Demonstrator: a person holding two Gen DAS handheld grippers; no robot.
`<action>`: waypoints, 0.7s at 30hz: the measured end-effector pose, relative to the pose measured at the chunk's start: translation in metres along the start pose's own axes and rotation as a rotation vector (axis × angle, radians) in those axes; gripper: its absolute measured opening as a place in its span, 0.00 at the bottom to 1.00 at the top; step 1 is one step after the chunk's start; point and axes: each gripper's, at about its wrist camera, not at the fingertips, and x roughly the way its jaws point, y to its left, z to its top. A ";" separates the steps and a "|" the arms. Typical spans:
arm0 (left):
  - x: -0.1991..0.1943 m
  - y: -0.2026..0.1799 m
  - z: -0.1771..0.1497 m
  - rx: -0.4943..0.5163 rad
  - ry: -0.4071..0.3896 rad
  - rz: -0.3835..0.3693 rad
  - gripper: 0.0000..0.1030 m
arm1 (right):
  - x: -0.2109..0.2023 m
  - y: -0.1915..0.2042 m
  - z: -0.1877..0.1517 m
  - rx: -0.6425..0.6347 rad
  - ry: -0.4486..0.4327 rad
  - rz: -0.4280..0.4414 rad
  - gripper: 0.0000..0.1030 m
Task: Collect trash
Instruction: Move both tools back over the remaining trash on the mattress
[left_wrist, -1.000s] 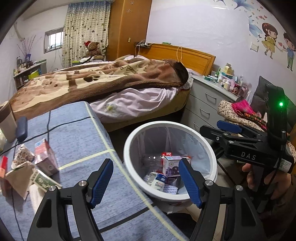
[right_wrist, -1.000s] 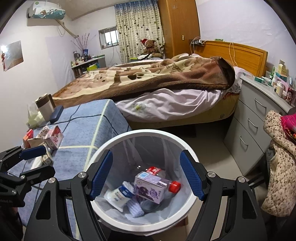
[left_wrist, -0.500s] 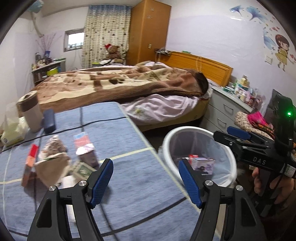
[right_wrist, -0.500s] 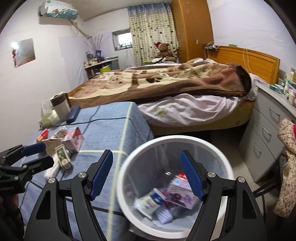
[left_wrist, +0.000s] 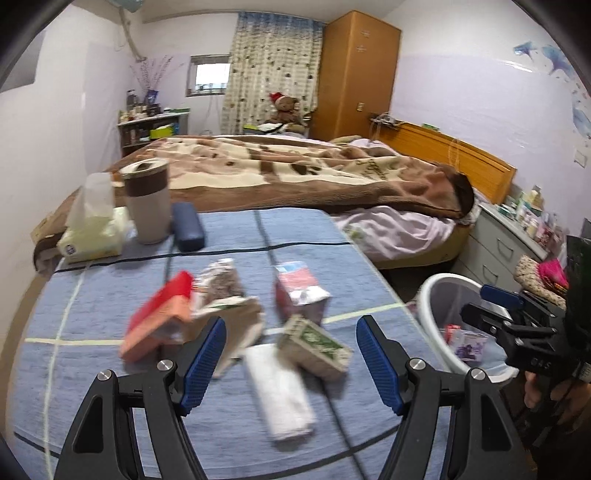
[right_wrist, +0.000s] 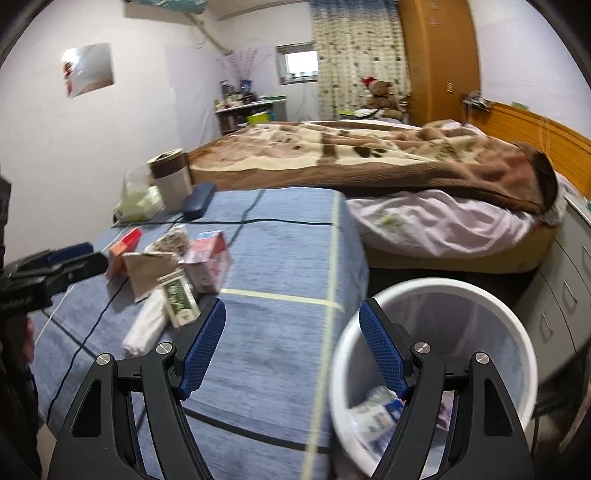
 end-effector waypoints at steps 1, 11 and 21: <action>-0.001 0.007 0.000 -0.010 -0.001 0.004 0.71 | 0.002 0.004 0.000 -0.007 0.004 0.007 0.74; 0.003 0.062 -0.007 -0.035 0.026 0.048 0.71 | 0.034 0.056 0.000 -0.090 0.073 0.096 0.74; 0.013 0.095 -0.008 0.015 0.068 0.061 0.71 | 0.050 0.078 0.000 -0.135 0.111 0.121 0.74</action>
